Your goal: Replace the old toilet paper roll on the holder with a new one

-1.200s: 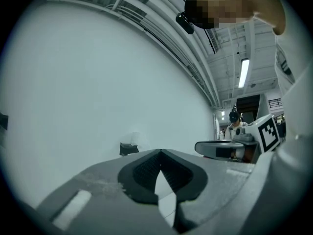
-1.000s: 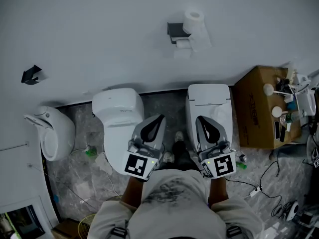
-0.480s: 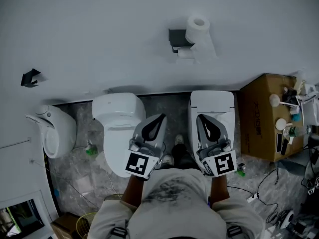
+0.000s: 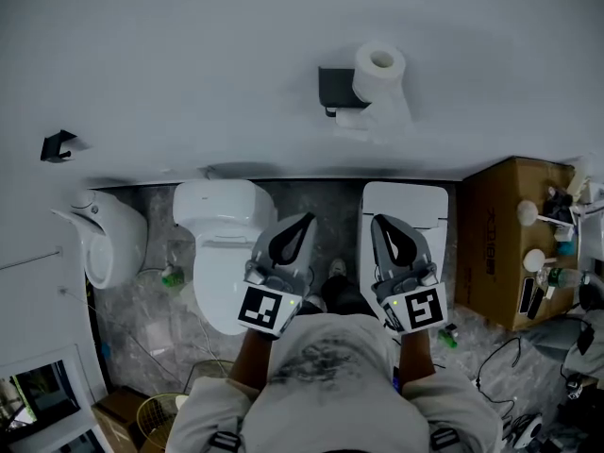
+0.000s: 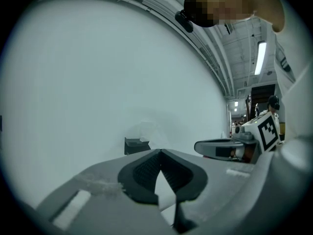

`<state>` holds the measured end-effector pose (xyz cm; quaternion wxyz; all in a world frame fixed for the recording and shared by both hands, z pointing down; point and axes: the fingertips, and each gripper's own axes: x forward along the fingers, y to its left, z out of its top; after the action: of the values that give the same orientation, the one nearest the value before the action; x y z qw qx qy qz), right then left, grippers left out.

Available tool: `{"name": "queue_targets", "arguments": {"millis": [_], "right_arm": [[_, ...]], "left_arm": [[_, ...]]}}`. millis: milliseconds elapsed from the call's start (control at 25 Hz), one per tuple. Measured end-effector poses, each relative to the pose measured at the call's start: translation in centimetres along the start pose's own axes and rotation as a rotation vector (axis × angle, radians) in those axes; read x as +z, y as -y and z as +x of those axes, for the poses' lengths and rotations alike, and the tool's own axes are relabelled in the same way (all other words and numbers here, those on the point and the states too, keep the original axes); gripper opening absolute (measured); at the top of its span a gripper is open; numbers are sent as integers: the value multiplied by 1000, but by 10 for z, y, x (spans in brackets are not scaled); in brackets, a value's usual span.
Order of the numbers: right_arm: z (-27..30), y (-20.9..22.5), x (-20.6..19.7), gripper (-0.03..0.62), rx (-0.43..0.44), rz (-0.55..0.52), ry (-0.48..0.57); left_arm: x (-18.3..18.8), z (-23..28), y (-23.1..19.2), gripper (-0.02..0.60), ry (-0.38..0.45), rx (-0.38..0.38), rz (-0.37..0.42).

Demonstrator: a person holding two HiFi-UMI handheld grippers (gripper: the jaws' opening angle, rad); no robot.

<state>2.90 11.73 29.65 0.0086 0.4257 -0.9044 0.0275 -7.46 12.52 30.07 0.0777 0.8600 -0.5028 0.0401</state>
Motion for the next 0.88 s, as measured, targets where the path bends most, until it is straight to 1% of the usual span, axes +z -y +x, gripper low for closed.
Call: {"name": "queue_targets", "arguments": {"millis": [120, 280, 360, 640, 880], "right_arm": [[6, 14, -3, 2, 10, 6, -12], [11, 30, -7, 2, 22, 13, -17], [15, 35, -10, 2, 26, 18, -21], [35, 46, -22, 2, 45, 26, -36], [51, 51, -28, 2, 44, 30, -39]], "left_arm": [[-2, 12, -2, 5, -11, 17, -4], [-10, 26, -4, 5, -30, 29, 21], [-8, 34, -6, 5, -29, 39, 6], [-14, 55, -14, 5, -42, 43, 2], [-23, 70, -24, 5, -54, 36, -4]]}}
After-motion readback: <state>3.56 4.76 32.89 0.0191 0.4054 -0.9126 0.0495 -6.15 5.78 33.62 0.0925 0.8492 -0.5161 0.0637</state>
